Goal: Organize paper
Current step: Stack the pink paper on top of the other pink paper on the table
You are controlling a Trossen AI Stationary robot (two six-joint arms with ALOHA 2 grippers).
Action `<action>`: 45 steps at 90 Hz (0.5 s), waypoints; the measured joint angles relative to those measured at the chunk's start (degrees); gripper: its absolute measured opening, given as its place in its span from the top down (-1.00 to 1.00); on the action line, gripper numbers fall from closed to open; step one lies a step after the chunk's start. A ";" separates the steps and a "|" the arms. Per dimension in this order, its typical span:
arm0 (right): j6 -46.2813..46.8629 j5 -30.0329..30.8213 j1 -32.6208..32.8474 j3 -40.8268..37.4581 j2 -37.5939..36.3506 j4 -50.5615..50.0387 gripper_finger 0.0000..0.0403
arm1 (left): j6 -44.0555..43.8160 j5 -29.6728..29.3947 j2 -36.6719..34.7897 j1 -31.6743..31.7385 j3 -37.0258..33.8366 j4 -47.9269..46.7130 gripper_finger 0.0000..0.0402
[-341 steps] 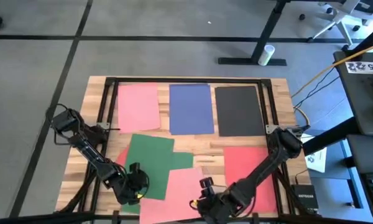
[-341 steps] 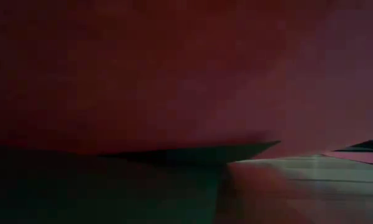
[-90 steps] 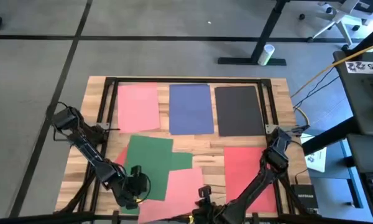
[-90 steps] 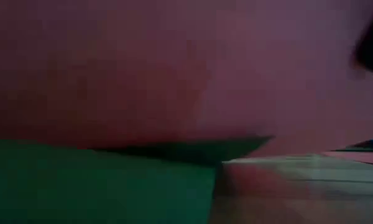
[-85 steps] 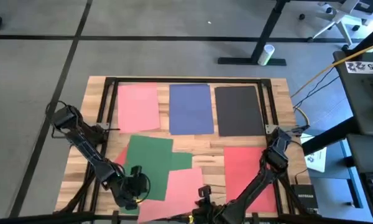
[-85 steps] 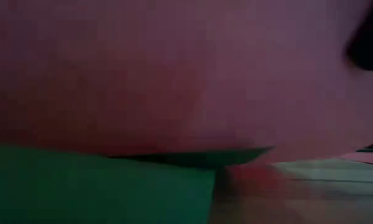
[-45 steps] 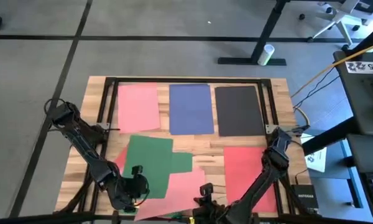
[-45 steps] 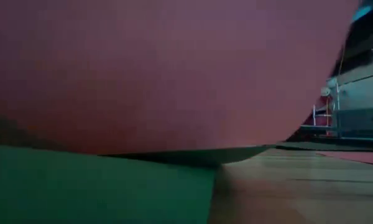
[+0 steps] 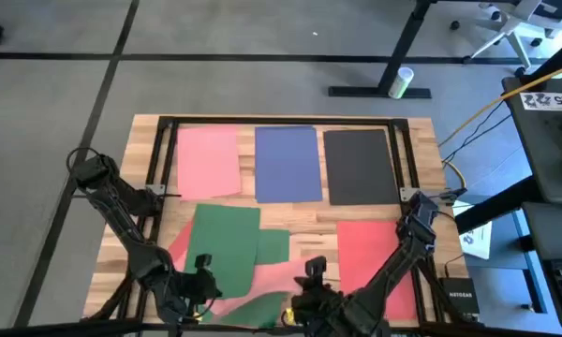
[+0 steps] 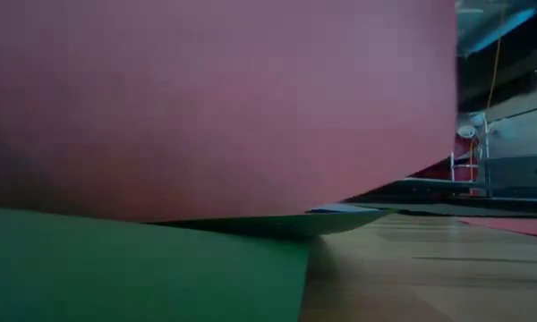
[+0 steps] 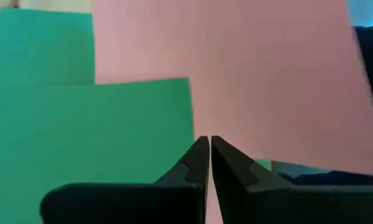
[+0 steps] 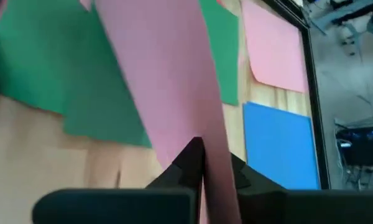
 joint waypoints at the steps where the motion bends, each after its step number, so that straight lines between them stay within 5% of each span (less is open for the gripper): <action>1: -0.37 0.01 -0.15 0.06 -0.01 -0.17 1.00 | -0.01 -0.03 0.01 -0.06 0.00 0.08 1.00; 45: -9.33 3.12 -9.41 0.11 -3.06 0.87 1.00 | -2.88 -2.43 0.01 -1.80 0.00 0.53 1.00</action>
